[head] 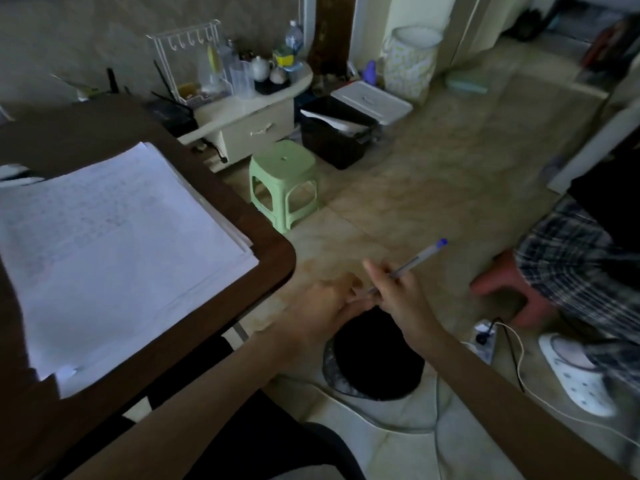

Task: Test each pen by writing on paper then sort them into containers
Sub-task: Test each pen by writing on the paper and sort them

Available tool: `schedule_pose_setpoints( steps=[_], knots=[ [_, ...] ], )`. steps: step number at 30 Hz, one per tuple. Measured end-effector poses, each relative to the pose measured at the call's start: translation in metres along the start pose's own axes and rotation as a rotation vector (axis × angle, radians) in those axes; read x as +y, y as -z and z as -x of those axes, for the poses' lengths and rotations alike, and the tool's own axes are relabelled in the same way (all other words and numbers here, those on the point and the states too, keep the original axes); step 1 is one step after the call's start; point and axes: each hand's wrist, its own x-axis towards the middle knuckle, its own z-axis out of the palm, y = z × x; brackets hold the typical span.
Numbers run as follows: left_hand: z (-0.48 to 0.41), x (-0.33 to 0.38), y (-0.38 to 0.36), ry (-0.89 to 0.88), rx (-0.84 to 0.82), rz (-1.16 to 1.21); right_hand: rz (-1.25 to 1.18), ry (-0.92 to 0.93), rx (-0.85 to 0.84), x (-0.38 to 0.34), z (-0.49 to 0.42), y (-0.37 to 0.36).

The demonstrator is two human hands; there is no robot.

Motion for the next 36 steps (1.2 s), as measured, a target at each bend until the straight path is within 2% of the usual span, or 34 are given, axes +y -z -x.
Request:
schedule_pose_setpoints(
  steps=[1, 3, 6, 8, 12, 14, 17, 20, 27, 32, 36],
  knots=[
    [-0.005, -0.005, -0.007, 0.062, -0.095, -0.077, 0.050, -0.058, -0.010, 0.012, -0.001, 0.015],
    [-0.008, -0.014, -0.018, 0.117, -0.201, -0.176, 0.309, -0.180, -0.049, 0.047, -0.008, 0.051],
    [0.002, -0.027, -0.024, 0.070, -0.233, -0.241, 0.649, -0.392, -0.179, 0.090, -0.014, 0.089],
    [0.011, -0.029, -0.019, 0.009, -0.208, -0.258, 0.738, -0.393, -0.231, 0.095, -0.020, 0.095],
    [0.030, -0.016, 0.017, -0.155, -0.004, -0.210, 0.643, -0.237, -0.156, 0.051, -0.045, 0.073],
    [0.040, -0.009, 0.044, -0.217, 0.070, -0.248, 0.610, -0.115, -0.203, 0.014, -0.053, 0.047],
    [0.060, -0.007, 0.089, -0.211, 0.167, -0.313, 0.600, 0.115, -0.294, -0.044, -0.053, -0.007],
    [0.092, -0.029, 0.131, -0.086, 0.233, -0.398, 0.554, 0.288, -0.434, -0.084, -0.051, -0.073],
    [0.199, -0.100, 0.198, 0.343, 0.451, -0.499, 0.612, 0.464, -0.734, -0.100, -0.056, -0.239],
    [0.254, -0.141, 0.214, 0.489, 0.559, -0.514, 0.664, 0.552, -0.886, -0.092, -0.060, -0.338],
    [0.268, -0.162, 0.209, 0.512, 0.622, -0.439, 0.691, 0.668, -0.969, -0.088, -0.063, -0.407]
  ],
)
